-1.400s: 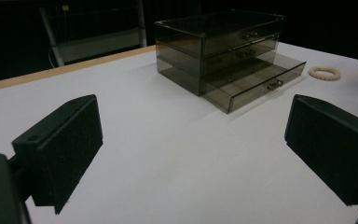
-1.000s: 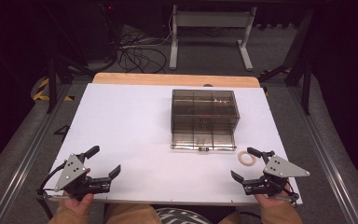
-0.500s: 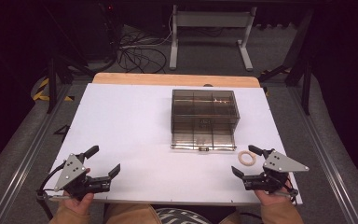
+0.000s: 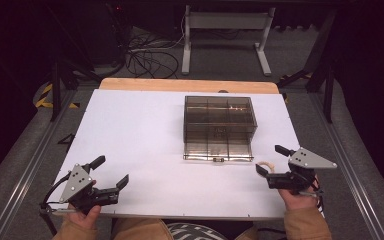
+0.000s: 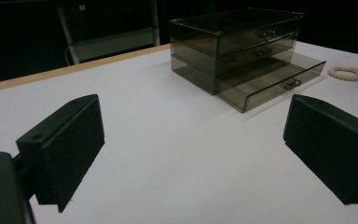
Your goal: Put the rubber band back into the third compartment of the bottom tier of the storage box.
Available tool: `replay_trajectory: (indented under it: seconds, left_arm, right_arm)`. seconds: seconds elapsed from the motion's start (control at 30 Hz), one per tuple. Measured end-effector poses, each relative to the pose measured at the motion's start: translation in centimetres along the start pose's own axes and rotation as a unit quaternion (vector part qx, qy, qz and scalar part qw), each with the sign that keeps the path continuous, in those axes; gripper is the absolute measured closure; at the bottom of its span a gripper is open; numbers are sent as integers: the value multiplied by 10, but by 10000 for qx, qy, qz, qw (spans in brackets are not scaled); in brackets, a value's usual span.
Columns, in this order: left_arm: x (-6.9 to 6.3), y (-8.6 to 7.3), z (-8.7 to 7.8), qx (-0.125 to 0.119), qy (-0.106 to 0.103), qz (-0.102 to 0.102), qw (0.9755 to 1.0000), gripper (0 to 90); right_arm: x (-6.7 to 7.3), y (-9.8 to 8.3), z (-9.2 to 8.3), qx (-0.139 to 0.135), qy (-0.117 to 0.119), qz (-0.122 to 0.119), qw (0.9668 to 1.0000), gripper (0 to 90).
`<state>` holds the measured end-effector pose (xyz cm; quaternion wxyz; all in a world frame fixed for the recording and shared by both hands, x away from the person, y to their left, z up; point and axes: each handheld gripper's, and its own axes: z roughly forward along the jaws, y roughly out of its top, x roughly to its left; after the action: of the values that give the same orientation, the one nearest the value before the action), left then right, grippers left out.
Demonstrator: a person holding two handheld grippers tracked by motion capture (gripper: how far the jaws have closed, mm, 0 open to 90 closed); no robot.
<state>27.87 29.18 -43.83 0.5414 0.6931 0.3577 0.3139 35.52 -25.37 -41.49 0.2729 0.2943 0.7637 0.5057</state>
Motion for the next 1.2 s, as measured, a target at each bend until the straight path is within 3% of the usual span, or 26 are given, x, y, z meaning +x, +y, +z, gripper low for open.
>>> replay_trajectory:
  seconds: [0.67,0.83,1.0,1.1,1.2]
  left_arm:
    - [1,-1,1,-5,4,-11,10000,58]
    - [1,-1,1,0,5,-14,10000,58]
    - [1,-1,1,7,6,-10,10000,58]
    - [1,-1,1,-4,13,-12,10000,58]
    - [2,-1,1,-7,5,-17,10000,59]
  right_arm:
    - [-22,13,13,258,-175,231,9992,85]
    - [-27,15,18,396,-181,285,9986,85]
    - [-32,18,22,663,-427,472,9958,98]
    - [-33,19,24,792,-544,419,9945,109]
    - [-36,18,26,907,-461,428,9939,129]
